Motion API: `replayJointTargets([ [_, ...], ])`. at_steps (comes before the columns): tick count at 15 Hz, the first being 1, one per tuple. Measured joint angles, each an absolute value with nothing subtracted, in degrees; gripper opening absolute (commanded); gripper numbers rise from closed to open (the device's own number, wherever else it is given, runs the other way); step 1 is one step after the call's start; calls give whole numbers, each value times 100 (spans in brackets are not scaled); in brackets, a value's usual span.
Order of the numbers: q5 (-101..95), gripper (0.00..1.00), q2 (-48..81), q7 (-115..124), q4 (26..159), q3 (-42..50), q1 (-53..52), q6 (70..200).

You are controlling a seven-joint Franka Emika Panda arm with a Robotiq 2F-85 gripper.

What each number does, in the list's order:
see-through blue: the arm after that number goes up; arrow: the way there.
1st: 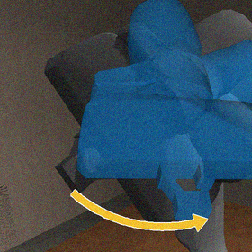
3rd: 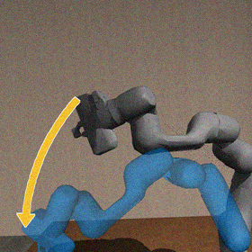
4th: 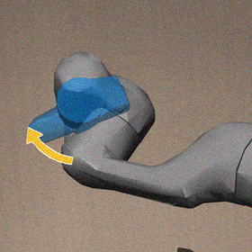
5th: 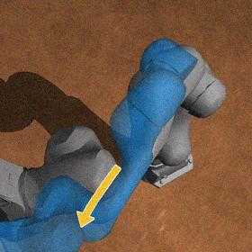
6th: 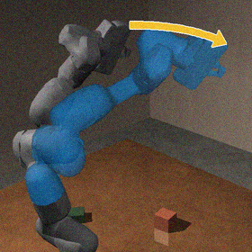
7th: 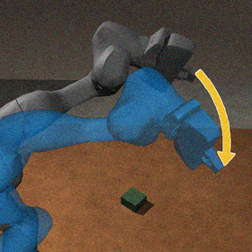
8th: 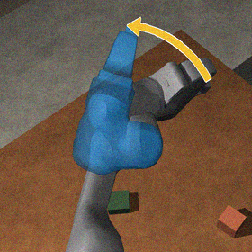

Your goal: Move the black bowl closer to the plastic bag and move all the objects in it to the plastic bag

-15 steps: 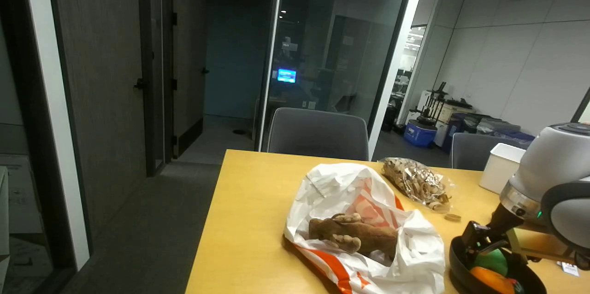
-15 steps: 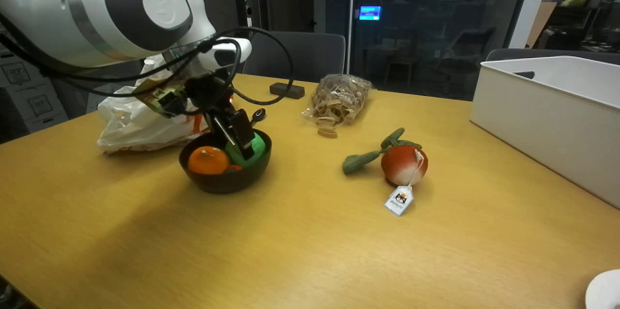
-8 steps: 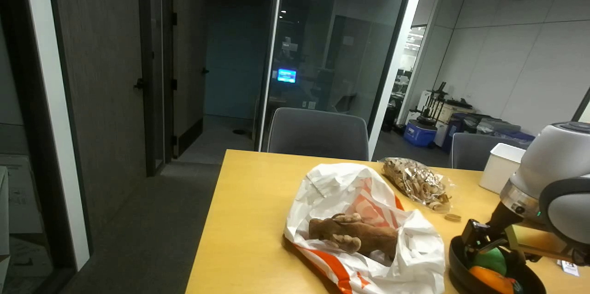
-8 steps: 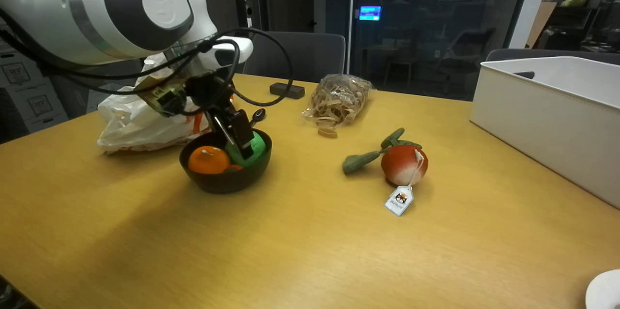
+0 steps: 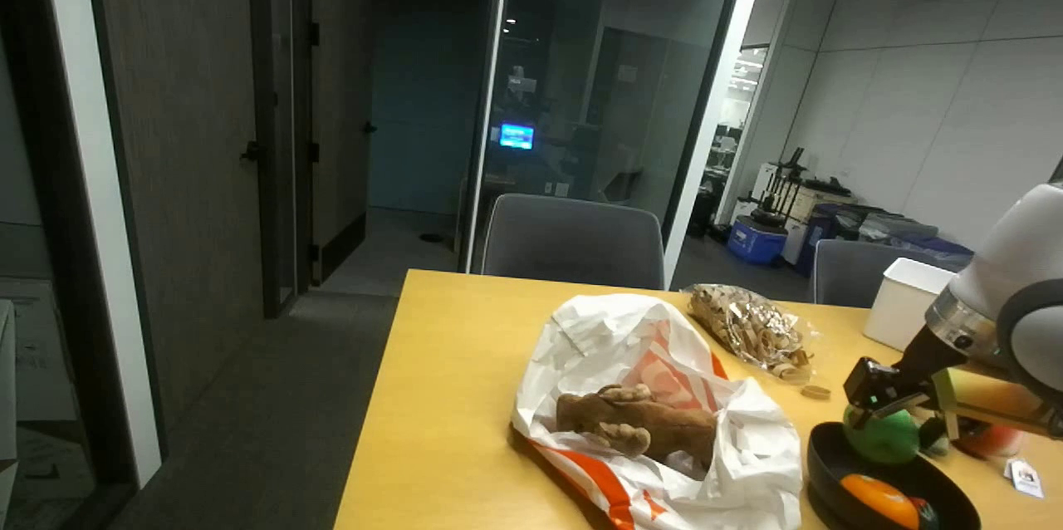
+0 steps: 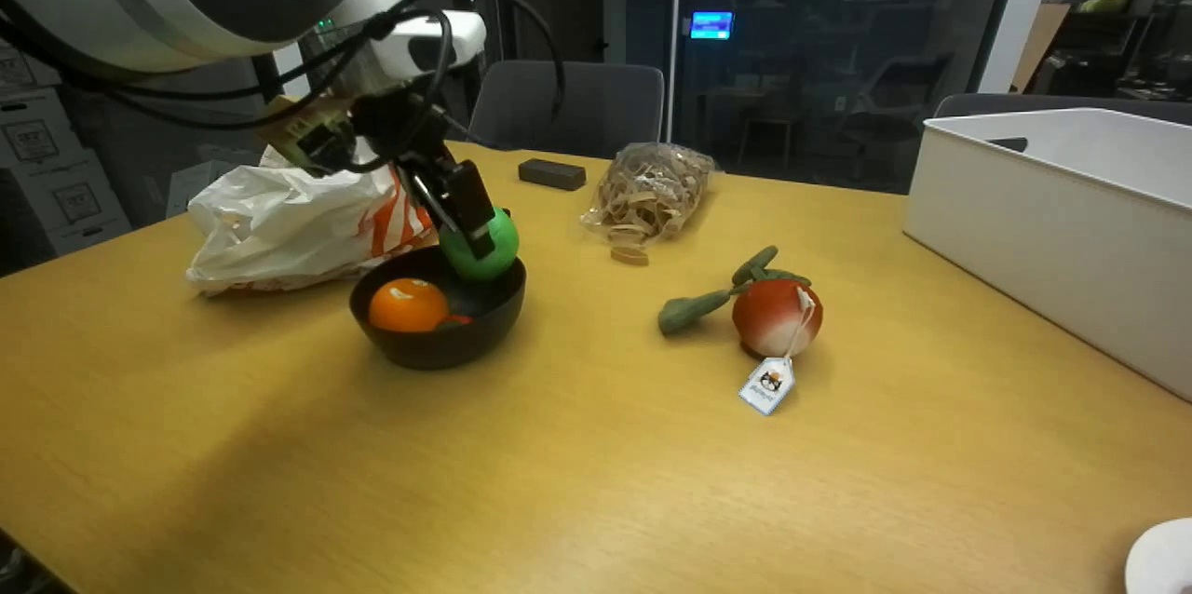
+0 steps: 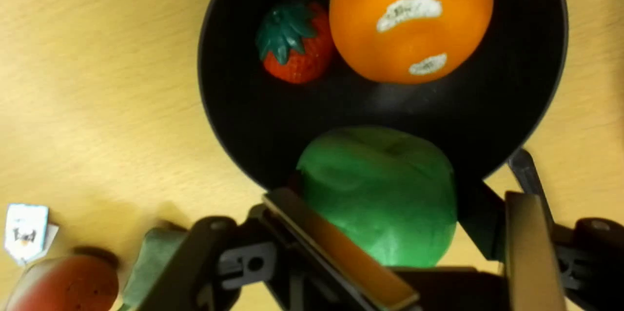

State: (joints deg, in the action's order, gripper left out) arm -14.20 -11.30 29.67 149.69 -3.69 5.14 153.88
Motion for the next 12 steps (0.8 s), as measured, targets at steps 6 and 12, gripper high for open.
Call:
replayJointTargets([
  [6, -1132, 53, -2202, 2173, 15133, -421, 306, 15388],
  [12, -25, 53, -3112, 1056, 15229, -423, -667, 15235],
])
